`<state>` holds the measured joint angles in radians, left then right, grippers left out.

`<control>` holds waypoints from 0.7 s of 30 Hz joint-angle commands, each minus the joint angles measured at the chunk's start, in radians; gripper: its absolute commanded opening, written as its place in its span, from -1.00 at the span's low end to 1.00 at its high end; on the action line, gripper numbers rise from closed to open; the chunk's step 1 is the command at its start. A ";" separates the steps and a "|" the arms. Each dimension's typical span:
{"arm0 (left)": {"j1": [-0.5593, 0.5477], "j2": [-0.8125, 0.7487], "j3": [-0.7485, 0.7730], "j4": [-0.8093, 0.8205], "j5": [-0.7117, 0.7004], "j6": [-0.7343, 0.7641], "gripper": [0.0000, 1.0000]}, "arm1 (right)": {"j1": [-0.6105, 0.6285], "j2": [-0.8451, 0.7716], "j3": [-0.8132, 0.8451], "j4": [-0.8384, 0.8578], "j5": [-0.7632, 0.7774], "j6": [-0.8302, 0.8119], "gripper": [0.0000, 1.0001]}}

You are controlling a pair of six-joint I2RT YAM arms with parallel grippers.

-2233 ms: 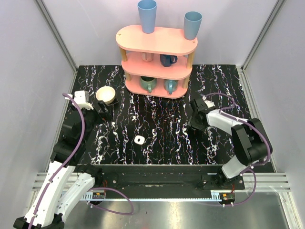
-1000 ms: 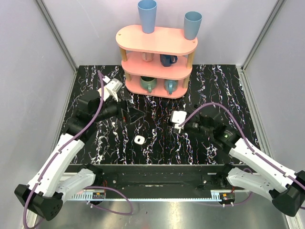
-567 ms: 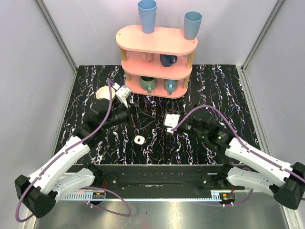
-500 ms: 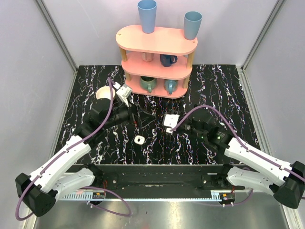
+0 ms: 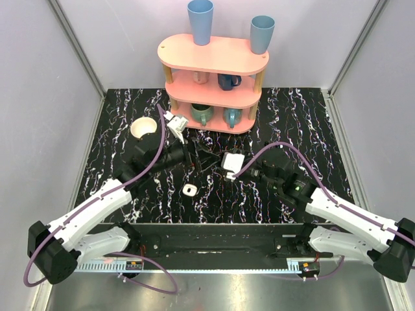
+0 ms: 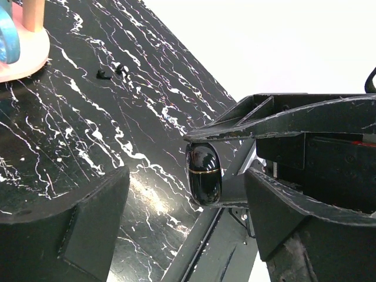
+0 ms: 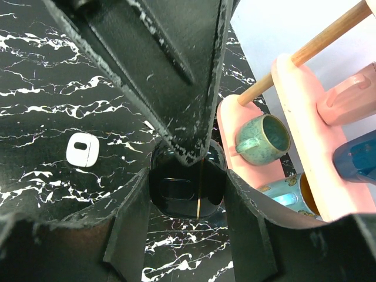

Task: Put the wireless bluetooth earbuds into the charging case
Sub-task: Pass from the right arm to the left

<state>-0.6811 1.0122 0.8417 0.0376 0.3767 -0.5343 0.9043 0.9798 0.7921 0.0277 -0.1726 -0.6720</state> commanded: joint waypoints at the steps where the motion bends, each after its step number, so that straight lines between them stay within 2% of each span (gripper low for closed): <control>1: -0.023 0.009 0.004 0.087 0.014 -0.009 0.65 | 0.010 -0.029 0.007 0.049 0.021 0.028 -1.00; 8: -0.049 0.031 0.007 0.079 0.022 -0.003 0.51 | 0.011 -0.036 0.001 0.043 0.019 0.014 -1.00; 14: -0.049 0.055 0.060 -0.013 0.038 0.045 0.28 | 0.013 -0.046 -0.001 0.026 0.018 -0.008 -1.00; 21: -0.051 0.058 0.080 -0.019 0.031 0.045 0.28 | 0.018 -0.050 0.001 -0.003 0.013 -0.026 -1.00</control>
<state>-0.7284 1.0737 0.8650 -0.0059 0.3965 -0.5056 0.9096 0.9527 0.7902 0.0109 -0.1722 -0.6765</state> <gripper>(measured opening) 0.635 0.543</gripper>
